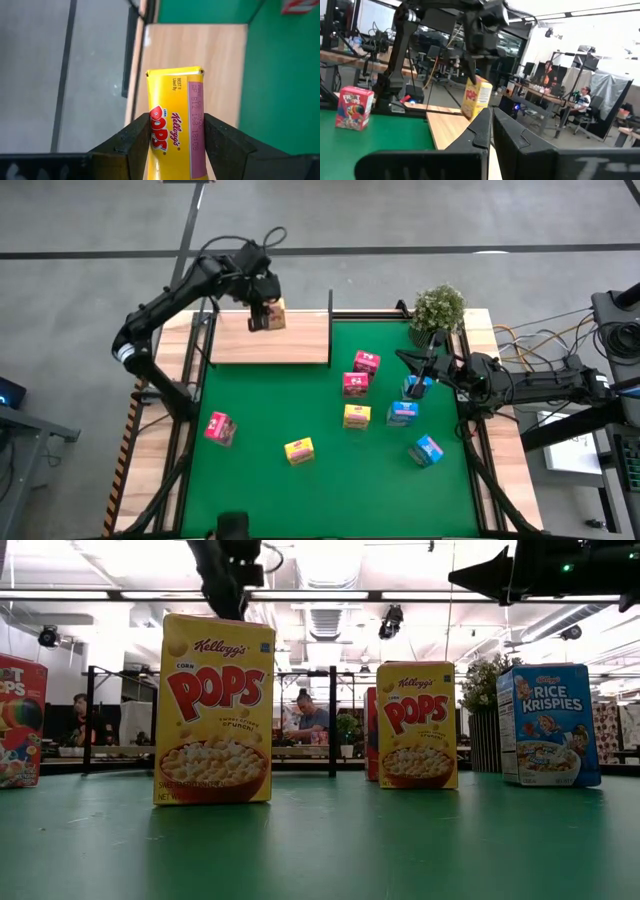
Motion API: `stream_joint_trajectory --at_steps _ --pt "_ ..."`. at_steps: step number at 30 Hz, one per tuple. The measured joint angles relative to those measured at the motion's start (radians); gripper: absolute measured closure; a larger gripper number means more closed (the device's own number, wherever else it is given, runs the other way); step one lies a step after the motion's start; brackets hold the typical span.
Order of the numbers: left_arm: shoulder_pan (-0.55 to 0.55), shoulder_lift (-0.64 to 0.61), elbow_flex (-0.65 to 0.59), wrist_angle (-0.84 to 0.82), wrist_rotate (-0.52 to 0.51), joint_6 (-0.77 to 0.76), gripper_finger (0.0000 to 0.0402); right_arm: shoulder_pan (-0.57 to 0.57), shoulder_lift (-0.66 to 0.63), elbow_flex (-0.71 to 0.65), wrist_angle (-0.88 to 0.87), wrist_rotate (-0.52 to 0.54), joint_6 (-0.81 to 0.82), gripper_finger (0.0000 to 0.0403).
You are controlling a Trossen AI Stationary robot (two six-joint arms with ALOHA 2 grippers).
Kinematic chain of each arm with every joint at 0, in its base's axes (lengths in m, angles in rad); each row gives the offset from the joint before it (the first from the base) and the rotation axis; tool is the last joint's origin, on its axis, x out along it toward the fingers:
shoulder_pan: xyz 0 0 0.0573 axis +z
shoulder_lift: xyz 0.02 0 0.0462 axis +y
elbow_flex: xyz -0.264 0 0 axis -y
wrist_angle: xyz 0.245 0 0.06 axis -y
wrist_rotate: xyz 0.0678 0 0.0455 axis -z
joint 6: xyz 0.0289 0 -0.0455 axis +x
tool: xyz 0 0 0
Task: Stack cereal on shelf
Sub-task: Put the top yellow cereal box on the shelf
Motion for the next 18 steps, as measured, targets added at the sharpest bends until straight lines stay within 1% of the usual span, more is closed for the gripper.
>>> stream_joint_trajectory --at_steps 5,8,12,18 --pt "0.071 0.049 -0.001 0.009 0.009 0.067 0.0245 0.000 0.000 0.003 0.011 0.000 -0.037 0.0394" --pt "0.099 0.075 -0.001 0.015 0.040 0.096 0.0245 0.000 0.000 0.016 0.009 0.000 -0.038 0.0394" --pt "0.125 0.104 -0.001 0.035 0.055 0.137 0.0245 0.000 0.000 0.023 0.006 0.000 -0.038 0.0394" --pt "0.158 0.117 -0.017 0.058 0.104 0.162 0.0245 0.000 0.001 0.023 0.006 0.000 -0.038 0.0394"
